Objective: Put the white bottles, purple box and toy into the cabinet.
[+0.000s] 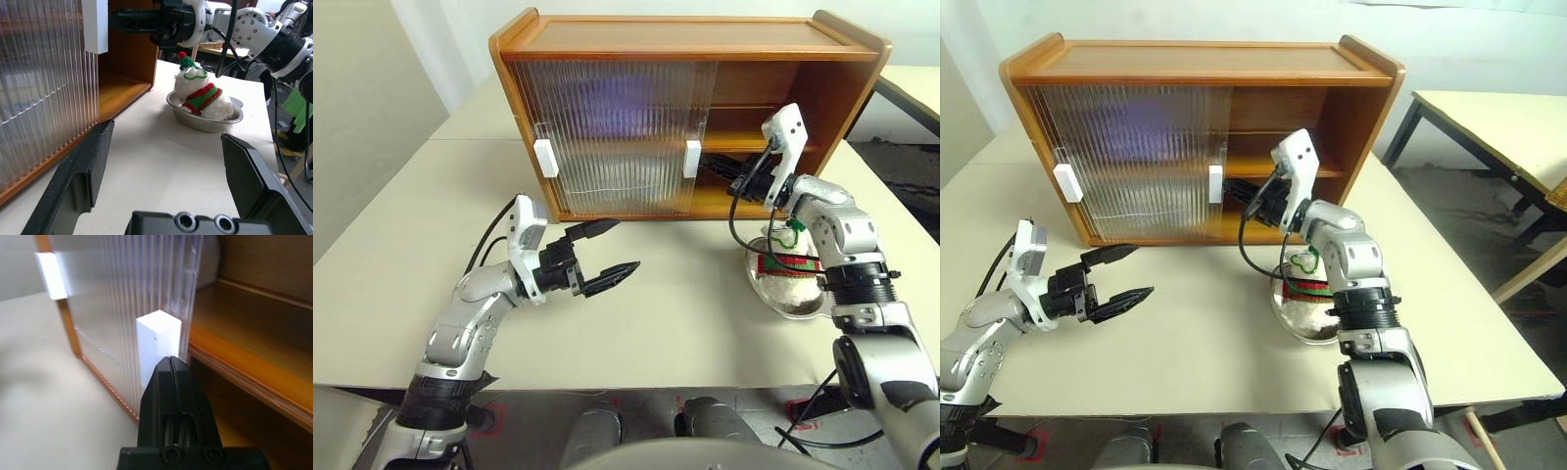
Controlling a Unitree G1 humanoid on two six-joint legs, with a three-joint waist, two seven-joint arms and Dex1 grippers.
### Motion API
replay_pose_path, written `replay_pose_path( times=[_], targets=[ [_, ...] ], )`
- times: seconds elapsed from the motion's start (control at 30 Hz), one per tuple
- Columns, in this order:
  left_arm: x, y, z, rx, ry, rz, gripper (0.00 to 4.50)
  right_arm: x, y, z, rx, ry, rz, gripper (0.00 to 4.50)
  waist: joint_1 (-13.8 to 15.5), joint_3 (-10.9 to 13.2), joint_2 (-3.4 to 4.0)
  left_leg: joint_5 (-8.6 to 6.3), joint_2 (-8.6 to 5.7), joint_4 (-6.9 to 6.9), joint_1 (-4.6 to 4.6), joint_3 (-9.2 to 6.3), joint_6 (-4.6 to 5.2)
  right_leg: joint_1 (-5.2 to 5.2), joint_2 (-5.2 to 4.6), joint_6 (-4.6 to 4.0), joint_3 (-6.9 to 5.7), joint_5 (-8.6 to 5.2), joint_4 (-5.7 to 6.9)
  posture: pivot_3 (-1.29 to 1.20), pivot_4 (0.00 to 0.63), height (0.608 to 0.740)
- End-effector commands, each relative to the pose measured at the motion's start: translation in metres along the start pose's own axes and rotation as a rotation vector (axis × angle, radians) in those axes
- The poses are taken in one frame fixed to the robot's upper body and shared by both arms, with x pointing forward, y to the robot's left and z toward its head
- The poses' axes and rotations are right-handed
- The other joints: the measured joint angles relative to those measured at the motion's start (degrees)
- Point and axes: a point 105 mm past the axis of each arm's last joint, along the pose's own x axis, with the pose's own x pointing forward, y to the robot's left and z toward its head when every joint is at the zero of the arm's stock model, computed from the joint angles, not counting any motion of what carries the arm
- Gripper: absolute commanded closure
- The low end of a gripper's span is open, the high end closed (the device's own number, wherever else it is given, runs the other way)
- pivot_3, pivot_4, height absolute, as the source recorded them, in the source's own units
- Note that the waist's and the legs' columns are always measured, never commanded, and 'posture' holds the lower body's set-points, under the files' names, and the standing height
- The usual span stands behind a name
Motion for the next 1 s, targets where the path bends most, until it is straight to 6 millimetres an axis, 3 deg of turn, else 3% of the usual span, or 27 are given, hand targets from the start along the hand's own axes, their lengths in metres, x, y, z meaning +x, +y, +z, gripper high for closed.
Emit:
replay_pose_path(
  times=[0.03, 0.17, 0.37, 0.6, 0.77, 0.9, 1.0],
  targets=[
    [-0.001, -0.001, -0.003, 0.003, 0.012, 0.0, 0.0, -0.002, 0.004, -0.001, 0.0, 0.012, 0.02, 4.47, 0.0, 0.0, 0.0, 0.0, 0.0, 0.0, 0.0, 0.0, 0.0, 0.0, 0.01, 0.0, 0.0, 0.0, 0.0, -0.07, 0.0, 0.74],
    [0.0, -0.002, -0.004, -0.001, 0.012, -0.002, 0.0, -0.017, -0.009, -0.006, -0.019, 0.053, -0.029, 4.47, 0.01, 0.0, 0.0, 0.01, 0.0, 0.04, 0.02, 0.0, -0.02, 0.0, 0.02, -0.01, 0.01, 0.0, 0.1, -0.07, 0.0, 0.74],
    [-0.001, -0.001, -0.006, 0.002, 0.017, -0.003, 0.0, -0.069, -0.033, 0.009, 0.006, 0.083, -0.09, 4.47, 0.5, 0.0, 0.0, 0.08, -0.06, 0.11, 0.02, -0.01, -0.14, 0.04, -0.08, 0.04, 0.05, -0.06, 0.18, -0.07, 0.0, 0.74],
    [0.003, 0.001, -0.005, 0.008, 0.01, -0.017, 0.0, -0.123, -0.032, 0.016, 0.062, 0.272, -0.131, 2.17, 0.58, 0.01, -0.03, 0.14, -0.22, 0.09, 0.08, 0.16, -0.34, 0.1, 0.09, 0.08, 0.06, -0.2, 0.27, -0.1, 0.0, 0.74],
    [0.003, 0.003, -0.006, 0.007, 0.009, -0.023, 0.0, -0.147, 0.002, 0.007, 0.188, 0.485, -0.133, 0.18, 0.41, 0.03, -0.05, 0.17, -0.25, 0.14, 0.1, 0.2, -0.45, 0.14, 0.19, 0.71, 0.1, -0.56, 0.33, -0.11, 0.0, 0.74],
    [0.002, 0.003, -0.006, 0.006, 0.012, -0.026, 0.0, -0.157, 0.019, -0.005, 0.195, 0.649, -0.192, 0.03, 0.18, 0.04, -0.08, 0.15, -0.26, 0.17, 0.09, 0.19, -0.49, 0.13, 0.21, 0.76, 0.12, -0.58, 0.33, -0.12, 0.0, 0.74],
    [0.002, 0.003, -0.006, 0.004, 0.013, -0.03, 0.0, -0.162, 0.017, -0.016, 0.199, 0.723, -0.283, 0.03, -0.09, 0.04, -0.09, 0.14, -0.25, 0.18, 0.08, 0.18, -0.47, 0.08, 0.2, 0.76, 0.14, -0.59, 0.33, -0.12, 0.0, 0.74]
  ],
)
